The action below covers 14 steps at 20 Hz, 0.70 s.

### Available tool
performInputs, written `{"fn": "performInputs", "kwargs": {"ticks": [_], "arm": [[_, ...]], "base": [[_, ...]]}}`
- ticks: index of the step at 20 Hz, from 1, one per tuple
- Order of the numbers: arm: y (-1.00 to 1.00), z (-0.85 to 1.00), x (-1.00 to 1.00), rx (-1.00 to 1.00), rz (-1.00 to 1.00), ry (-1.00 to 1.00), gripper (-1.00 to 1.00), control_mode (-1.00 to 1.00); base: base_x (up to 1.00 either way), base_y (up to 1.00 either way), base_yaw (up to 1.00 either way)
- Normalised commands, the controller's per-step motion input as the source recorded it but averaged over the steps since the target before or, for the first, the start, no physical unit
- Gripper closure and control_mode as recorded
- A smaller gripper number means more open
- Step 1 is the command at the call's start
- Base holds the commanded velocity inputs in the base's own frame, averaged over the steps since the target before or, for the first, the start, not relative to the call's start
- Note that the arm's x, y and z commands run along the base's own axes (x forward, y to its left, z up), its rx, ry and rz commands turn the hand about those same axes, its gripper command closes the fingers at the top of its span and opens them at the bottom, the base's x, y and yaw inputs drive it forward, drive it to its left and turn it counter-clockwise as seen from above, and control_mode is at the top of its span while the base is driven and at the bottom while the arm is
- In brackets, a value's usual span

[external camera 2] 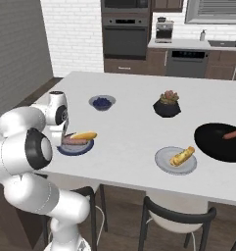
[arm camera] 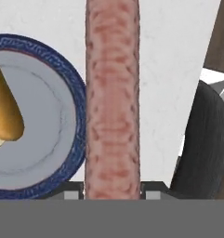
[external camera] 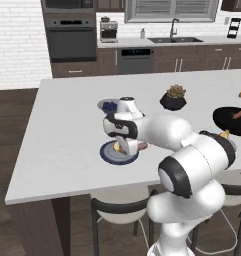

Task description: Place one bun and one sausage from the bowl on each plate.

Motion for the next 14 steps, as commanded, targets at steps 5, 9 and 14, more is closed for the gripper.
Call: {"fn": "performInputs", "kwargs": {"ticks": [5,9,14], "arm": [[0.00,-0.32,0.45,-0.01,-0.01,-0.01,1.00,-1.00],[0.04,-0.27,0.41,-0.01,0.00,0.00,1.00,-1.00],[0.19,-0.27,0.35,0.00,0.00,-0.01,1.00,-1.00]], "base": [[0.00,0.00,0.00],[0.00,0.00,0.00],[0.00,0.00,0.00]]}}
